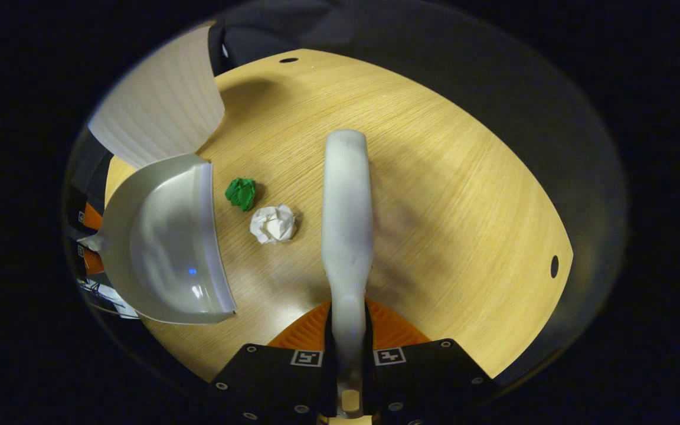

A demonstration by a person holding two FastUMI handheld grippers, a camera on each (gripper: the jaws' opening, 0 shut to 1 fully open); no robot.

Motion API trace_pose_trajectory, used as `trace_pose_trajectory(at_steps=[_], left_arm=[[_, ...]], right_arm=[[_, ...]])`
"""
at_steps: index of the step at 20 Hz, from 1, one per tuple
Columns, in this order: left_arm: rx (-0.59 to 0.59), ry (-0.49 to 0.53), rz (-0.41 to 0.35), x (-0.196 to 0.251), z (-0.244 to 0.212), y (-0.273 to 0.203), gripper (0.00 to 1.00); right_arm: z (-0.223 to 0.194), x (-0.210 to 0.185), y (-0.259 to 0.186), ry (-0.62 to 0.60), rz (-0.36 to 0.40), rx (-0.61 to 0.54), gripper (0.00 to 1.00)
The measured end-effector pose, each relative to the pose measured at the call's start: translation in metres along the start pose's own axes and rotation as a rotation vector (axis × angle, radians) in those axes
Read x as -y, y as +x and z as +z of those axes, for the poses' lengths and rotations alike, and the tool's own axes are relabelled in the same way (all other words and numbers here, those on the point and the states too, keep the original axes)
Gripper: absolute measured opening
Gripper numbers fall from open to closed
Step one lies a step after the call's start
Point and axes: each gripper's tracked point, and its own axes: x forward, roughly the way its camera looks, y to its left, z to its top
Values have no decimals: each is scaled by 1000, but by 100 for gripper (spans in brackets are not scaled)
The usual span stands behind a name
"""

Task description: Pick up the small broom and dustpan from the desktop, sweep the trash into the dustpan with the broom, and then empty the trash into the garbage bin.

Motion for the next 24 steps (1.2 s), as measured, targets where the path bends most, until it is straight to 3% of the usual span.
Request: trace_pose_trajectory(at_steps=[14, 17, 21, 24], left_arm=[[28, -4, -11, 4, 0, 8, 32], [74, -22, -8, 7, -3, 12, 32], [127, -59, -5, 10, -3, 15, 32], [178, -114, -10, 14, -1, 15, 32]], right_arm=[[-10, -90, -41, -271, 231, -49, 16], [-14, -93, -35, -193, 212, -39, 16], [-19, -52, -35, -7, 114, -30, 16], [-47, -9, -30, 155, 18, -56, 16]])
